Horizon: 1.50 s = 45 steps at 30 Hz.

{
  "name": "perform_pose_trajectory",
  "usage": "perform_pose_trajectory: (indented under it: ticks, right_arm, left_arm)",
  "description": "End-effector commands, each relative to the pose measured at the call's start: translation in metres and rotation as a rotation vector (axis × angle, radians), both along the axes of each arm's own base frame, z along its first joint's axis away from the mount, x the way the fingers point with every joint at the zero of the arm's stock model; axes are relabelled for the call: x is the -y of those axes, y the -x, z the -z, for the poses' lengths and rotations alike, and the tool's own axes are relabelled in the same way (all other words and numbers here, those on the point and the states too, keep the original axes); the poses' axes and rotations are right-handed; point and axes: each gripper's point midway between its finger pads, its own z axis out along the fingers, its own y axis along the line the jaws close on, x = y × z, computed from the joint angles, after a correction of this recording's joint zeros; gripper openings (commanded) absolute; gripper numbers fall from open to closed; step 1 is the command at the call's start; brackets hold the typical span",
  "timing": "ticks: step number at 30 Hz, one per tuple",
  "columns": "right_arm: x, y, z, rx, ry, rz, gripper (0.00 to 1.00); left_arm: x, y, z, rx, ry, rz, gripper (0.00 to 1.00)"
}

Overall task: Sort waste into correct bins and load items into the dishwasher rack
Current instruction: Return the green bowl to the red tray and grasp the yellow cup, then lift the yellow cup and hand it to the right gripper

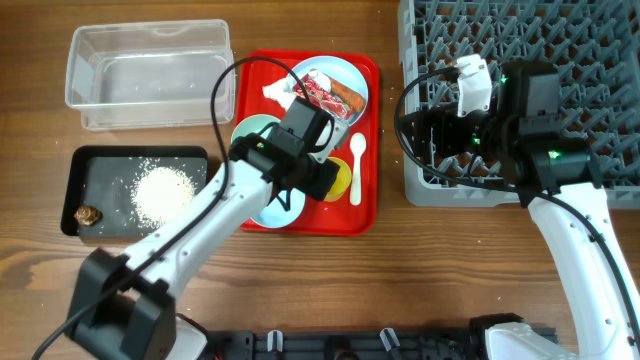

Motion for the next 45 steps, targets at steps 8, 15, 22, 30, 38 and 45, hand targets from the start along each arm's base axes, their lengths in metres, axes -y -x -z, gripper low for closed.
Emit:
perform_pose_trajectory:
  ticks: [8, 15, 22, 30, 38, 45]
  right_arm:
    - [0.000, -0.007, -0.009, 0.032, -0.006, 0.010, 1.00]
    - [0.000, -0.007, -0.009, 0.032, -0.006, 0.010, 1.00]
    - [0.000, -0.007, -0.009, 0.032, -0.006, 0.010, 1.00]
    - [-0.008, -0.005, -0.013, 0.038, -0.039, -0.027, 1.00]
    - [-0.062, 0.028, -0.052, 0.173, -0.250, -0.439, 1.00]
    - [-0.095, 0.044, -0.082, 0.254, -0.553, -0.777, 0.90]
  left_arm:
    - [0.037, 0.037, 0.014, -0.005, -0.032, 0.269, 0.39]
    - [0.022, 0.025, 0.049, 0.005, -0.193, 0.255, 0.43]
    - [0.024, 0.016, 0.057, -0.007, -0.180, 0.195, 0.04]
    - [0.001, 0.000, -0.124, -0.029, 0.656, 0.142, 0.04]
    - [-0.016, 0.010, -0.199, -0.142, 1.180, 0.419, 0.04]
    - [-0.014, -0.005, -0.223, -0.134, 1.178, 0.422, 0.04]
